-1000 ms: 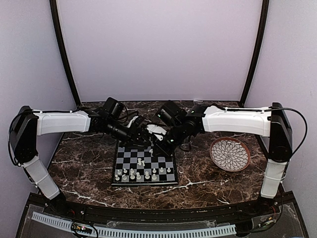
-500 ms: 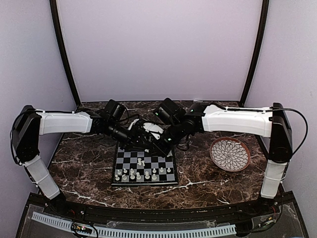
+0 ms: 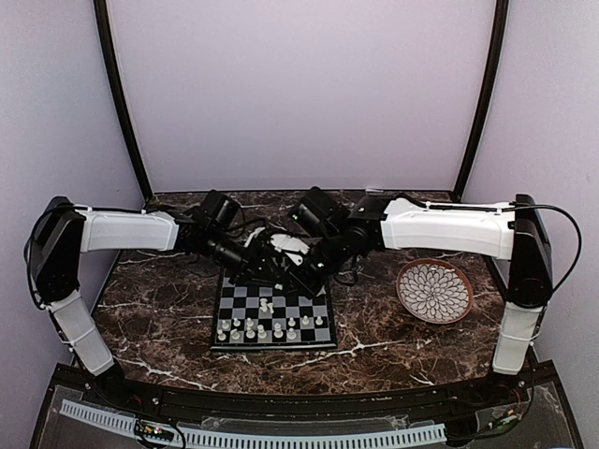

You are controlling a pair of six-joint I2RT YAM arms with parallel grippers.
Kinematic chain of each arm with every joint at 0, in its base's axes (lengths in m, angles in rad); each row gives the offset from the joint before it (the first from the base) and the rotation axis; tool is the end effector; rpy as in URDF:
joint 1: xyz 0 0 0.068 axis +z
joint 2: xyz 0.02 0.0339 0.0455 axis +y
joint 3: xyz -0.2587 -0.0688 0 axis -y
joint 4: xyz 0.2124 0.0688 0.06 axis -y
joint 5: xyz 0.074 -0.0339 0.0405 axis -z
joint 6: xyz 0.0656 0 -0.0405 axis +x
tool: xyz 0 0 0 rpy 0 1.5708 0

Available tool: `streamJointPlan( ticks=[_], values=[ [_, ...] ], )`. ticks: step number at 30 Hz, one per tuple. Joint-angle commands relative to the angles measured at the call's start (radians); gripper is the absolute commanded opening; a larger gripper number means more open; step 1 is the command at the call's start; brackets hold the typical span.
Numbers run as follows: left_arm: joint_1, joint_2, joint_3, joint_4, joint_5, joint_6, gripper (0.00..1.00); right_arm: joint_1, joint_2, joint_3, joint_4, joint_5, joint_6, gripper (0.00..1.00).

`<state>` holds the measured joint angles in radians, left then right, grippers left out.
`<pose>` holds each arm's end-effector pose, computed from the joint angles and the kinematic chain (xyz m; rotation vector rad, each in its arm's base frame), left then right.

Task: Set up the chess pieces on the board
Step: Pass from the right arm to the left

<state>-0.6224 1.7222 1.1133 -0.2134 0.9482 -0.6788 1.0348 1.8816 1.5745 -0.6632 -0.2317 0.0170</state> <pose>0.2484 -0.2438 0.2147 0.4504 2.6130 -1.6796 0.1901 0.3495 0.2391 -1.3768 2.2714 0.6797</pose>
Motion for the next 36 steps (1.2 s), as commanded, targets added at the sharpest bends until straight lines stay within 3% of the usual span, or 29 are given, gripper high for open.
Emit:
streamJointPlan(
  ticks=[1,6,17,26,36],
  values=[
    [-0.003,0.018,0.037,-0.026,0.036,-0.007,0.1,0.005,-0.004,0.042,0.049,0.047,0.002,0.03],
    [-0.003,0.04,0.068,-0.049,0.046,-0.007,0.22,0.005,-0.001,0.055,0.046,0.075,-0.007,0.04],
    [-0.003,0.049,0.068,-0.033,0.056,-0.03,0.24,0.0,0.005,0.058,0.047,0.108,0.0,0.04],
    [-0.002,0.061,0.081,0.028,0.085,-0.087,0.22,-0.002,0.046,0.11,0.067,0.113,0.087,0.05],
    [0.015,0.073,0.106,0.08,0.099,-0.138,0.13,-0.007,0.051,0.127,0.072,0.124,0.119,0.05]
  ],
)
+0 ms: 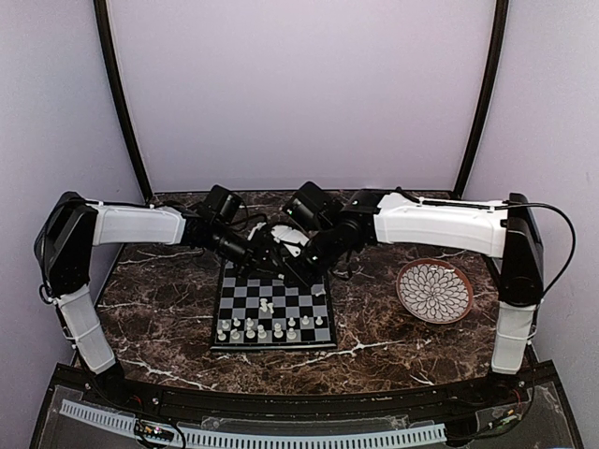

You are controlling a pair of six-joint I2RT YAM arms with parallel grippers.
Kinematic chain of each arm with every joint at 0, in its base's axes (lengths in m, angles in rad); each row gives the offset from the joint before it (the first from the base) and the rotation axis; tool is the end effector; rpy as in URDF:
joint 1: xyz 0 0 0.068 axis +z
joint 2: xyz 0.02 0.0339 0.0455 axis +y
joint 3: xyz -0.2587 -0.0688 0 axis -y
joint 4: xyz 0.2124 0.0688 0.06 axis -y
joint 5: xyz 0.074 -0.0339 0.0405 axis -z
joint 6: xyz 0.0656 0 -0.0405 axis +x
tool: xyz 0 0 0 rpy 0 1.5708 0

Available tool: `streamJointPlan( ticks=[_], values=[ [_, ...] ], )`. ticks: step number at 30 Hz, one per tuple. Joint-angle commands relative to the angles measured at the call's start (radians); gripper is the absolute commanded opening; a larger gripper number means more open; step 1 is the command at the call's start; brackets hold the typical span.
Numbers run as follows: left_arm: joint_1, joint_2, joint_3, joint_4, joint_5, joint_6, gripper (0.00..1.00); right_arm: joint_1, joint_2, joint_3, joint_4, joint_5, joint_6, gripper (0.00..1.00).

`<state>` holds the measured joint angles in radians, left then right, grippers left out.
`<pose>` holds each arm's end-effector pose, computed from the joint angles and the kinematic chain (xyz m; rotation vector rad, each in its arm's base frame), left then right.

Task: Set up the chess pieces on the board
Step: Pass from the right arm to the left, then pass from the left arm to the right

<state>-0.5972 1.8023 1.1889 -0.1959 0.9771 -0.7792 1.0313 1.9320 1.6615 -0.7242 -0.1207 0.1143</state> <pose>0.2704 -0.2496 0.2120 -0.3071 -2.5765 1.6871 0.2028 0.3540 0.2399 -1.2225 2.3690 0.5634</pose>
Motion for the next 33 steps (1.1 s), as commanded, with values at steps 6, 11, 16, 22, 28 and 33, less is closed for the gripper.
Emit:
streamJointPlan(
  ticks=[6,11,16,22,28,33],
  values=[
    [-0.001,-0.018,0.031,0.067,0.064,-0.05,0.12,-0.012,-0.022,0.011,0.157,0.019,0.047,0.09],
    [0.014,-0.043,0.017,0.067,0.04,-0.056,0.12,-0.019,-0.067,-0.016,0.155,-0.001,0.058,0.33],
    [0.043,-0.083,-0.012,0.12,0.007,-0.107,0.11,-0.099,-0.239,-0.173,0.321,-0.101,0.19,0.39],
    [0.054,-0.119,-0.04,0.253,-0.007,-0.198,0.11,-0.239,-0.332,-0.373,0.622,-0.294,0.427,0.37],
    [0.062,-0.131,-0.045,0.347,-0.015,-0.27,0.11,-0.261,-0.268,-0.421,0.846,-0.482,0.594,0.39],
    [0.066,-0.126,-0.054,0.432,-0.015,-0.332,0.11,-0.261,-0.215,-0.41,0.891,-0.554,0.634,0.41]
  ],
)
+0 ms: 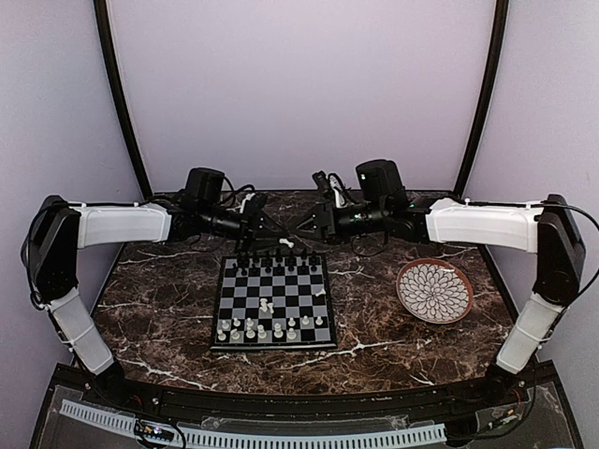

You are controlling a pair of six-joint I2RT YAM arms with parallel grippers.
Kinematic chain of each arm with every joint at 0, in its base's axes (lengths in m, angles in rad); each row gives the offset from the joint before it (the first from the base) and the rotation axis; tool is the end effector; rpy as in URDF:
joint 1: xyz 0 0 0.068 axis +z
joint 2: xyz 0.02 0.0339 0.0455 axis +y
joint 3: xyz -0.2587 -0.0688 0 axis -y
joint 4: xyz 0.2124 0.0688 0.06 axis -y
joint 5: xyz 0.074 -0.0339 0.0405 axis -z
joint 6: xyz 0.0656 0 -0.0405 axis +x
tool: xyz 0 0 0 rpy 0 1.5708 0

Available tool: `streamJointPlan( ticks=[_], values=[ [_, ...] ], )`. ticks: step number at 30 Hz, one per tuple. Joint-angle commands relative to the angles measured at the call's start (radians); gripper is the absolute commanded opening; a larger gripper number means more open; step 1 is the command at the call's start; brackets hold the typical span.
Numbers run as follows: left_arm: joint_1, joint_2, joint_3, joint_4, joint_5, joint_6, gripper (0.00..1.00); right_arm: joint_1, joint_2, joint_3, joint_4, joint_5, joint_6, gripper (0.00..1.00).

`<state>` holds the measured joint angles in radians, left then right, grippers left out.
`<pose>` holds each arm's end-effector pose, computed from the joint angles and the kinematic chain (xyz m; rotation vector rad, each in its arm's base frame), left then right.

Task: Set up the chess pieces on the board
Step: Pass from the left arm to the right

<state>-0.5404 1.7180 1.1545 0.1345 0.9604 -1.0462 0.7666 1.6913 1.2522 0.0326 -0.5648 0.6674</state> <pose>0.2905 -0.2370 0.2603 0.1665 2.3773 -1.8602 0.2549 0.2943 0.2832 -0.5263 2.1663 1.4261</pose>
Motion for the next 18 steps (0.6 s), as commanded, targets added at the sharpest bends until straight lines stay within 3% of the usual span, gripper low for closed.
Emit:
streamJointPlan(
  ticks=[1,18],
  values=[
    [0.009,-0.04,-0.019,0.111,0.005,-0.069,0.11,0.003,0.03,0.001,0.136,-0.115,0.084,0.41],
    [0.025,-0.07,-0.039,0.161,-0.018,-0.108,0.1,0.003,0.077,-0.002,0.111,-0.093,0.115,0.36]
  ],
)
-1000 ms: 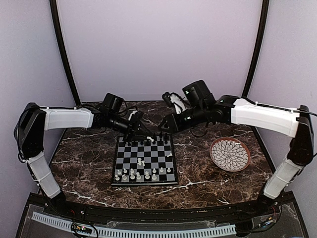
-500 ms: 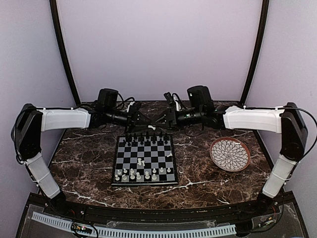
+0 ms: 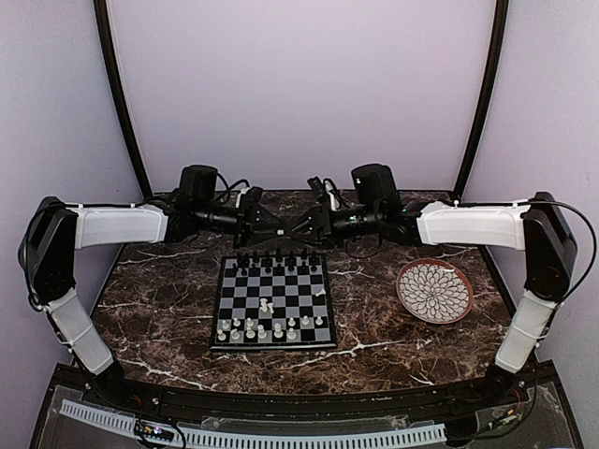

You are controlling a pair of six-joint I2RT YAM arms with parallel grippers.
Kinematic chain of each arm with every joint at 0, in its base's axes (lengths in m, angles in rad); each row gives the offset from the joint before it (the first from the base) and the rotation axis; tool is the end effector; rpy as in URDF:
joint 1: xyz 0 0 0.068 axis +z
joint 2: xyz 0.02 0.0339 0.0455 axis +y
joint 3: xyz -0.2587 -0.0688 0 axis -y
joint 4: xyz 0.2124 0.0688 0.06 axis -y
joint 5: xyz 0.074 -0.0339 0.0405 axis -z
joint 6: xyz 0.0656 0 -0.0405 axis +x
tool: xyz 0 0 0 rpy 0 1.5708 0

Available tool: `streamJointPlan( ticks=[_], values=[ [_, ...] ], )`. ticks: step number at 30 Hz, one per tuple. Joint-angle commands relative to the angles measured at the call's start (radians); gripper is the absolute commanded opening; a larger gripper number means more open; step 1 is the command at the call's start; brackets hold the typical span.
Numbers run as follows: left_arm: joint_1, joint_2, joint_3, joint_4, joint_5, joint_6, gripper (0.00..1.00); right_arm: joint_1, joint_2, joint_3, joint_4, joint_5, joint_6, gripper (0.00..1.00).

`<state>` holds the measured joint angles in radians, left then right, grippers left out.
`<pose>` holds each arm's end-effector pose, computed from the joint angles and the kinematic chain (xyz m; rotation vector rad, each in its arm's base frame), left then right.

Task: Set up the chess pieces on the board
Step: Pass from the left arm to the right

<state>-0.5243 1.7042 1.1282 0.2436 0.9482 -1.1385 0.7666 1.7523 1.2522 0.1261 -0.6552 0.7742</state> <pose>0.2948 -0.2320 0.2679 0.1008 2.3145 -1.8981 0.2598 0.3057 0.2727 -0.4990 2.1915 1.5737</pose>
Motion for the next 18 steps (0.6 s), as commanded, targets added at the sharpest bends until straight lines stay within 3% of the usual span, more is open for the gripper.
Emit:
streamJointPlan(
  ticks=[1,12,18],
  values=[
    [0.01,-0.057,-0.013,0.052,-0.007,-0.017,0.1,0.003,0.017,-0.004,0.019,-0.002,0.008,0.36],
    [0.009,-0.046,-0.015,0.06,0.005,-0.027,0.1,0.001,0.01,-0.021,0.088,-0.016,0.03,0.29],
    [0.009,-0.04,-0.013,0.062,0.007,-0.03,0.1,0.0,0.018,-0.022,0.104,-0.033,0.033,0.2]
  ],
)
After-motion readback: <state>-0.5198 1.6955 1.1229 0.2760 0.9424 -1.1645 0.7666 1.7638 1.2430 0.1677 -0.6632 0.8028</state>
